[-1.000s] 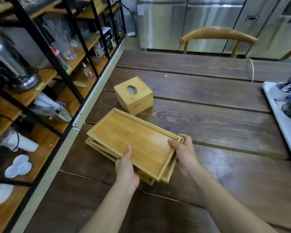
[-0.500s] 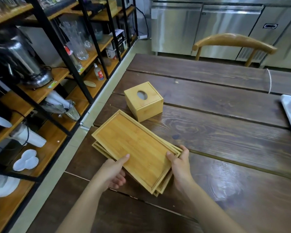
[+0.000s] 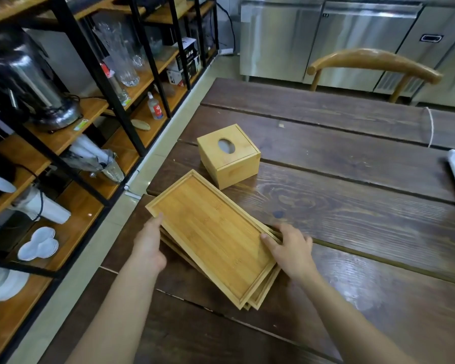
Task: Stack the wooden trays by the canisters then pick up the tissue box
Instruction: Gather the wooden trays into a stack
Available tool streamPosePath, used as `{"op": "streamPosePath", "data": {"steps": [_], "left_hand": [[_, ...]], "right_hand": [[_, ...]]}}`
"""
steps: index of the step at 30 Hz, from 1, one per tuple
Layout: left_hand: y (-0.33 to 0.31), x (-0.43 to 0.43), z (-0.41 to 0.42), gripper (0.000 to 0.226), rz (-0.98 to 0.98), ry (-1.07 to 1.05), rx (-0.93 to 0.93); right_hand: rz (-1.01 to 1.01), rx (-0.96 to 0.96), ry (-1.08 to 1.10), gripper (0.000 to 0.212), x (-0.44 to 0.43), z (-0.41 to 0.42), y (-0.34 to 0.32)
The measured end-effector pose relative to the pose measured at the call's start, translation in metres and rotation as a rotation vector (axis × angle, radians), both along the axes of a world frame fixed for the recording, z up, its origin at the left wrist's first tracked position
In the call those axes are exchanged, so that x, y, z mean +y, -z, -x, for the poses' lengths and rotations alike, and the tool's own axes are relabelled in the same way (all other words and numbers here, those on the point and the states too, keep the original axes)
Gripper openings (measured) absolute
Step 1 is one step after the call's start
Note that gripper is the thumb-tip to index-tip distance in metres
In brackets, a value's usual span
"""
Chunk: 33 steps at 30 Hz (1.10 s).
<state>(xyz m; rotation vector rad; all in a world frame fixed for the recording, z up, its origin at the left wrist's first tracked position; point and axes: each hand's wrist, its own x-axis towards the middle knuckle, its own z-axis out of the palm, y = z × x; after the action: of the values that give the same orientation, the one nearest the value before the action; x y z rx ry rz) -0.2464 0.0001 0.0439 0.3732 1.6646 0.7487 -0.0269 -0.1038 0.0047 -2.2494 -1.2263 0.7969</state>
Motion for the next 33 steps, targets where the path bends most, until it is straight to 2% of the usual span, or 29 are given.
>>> {"op": "streamPosePath", "data": {"steps": [4, 7, 10, 13, 17, 18, 22, 29, 33], "left_hand": [[-0.012, -0.026, -0.020, 0.065, 0.135, 0.098, -0.200], [-0.012, -0.031, -0.031, 0.058, 0.205, 0.086, -0.300], [-0.006, -0.039, -0.043, 0.051, 0.257, 0.134, -0.254], [0.002, -0.044, -0.047, 0.050, 0.273, 0.165, -0.221], [0.004, -0.046, -0.043, 0.049, 0.281, 0.146, -0.171], [0.004, -0.047, -0.042, 0.048, 0.272, 0.146, -0.167], [0.002, -0.049, -0.039, 0.046, 0.242, 0.136, -0.171], [0.002, -0.050, -0.037, 0.043, 0.211, 0.167, -0.160], [0.005, -0.049, -0.033, 0.028, 0.231, 0.182, -0.167]], "right_hand": [[0.121, 0.187, -0.178, 0.055, 0.017, -0.010, -0.017], [0.219, 0.214, -0.238, 0.067, 0.028, -0.008, -0.015], [0.275, 0.327, -0.206, 0.073, 0.041, -0.009, -0.021], [0.336, 0.393, -0.191, 0.069, 0.050, -0.004, -0.026], [0.391, 0.447, -0.144, 0.107, 0.056, 0.005, -0.018], [0.398, 0.465, -0.132, 0.110, 0.058, 0.007, -0.019], [0.418, 0.495, -0.102, 0.098, 0.062, 0.010, -0.021], [0.470, 0.537, -0.133, 0.094, 0.059, 0.013, -0.029], [0.507, 0.561, -0.180, 0.082, 0.056, 0.015, -0.033]]}}
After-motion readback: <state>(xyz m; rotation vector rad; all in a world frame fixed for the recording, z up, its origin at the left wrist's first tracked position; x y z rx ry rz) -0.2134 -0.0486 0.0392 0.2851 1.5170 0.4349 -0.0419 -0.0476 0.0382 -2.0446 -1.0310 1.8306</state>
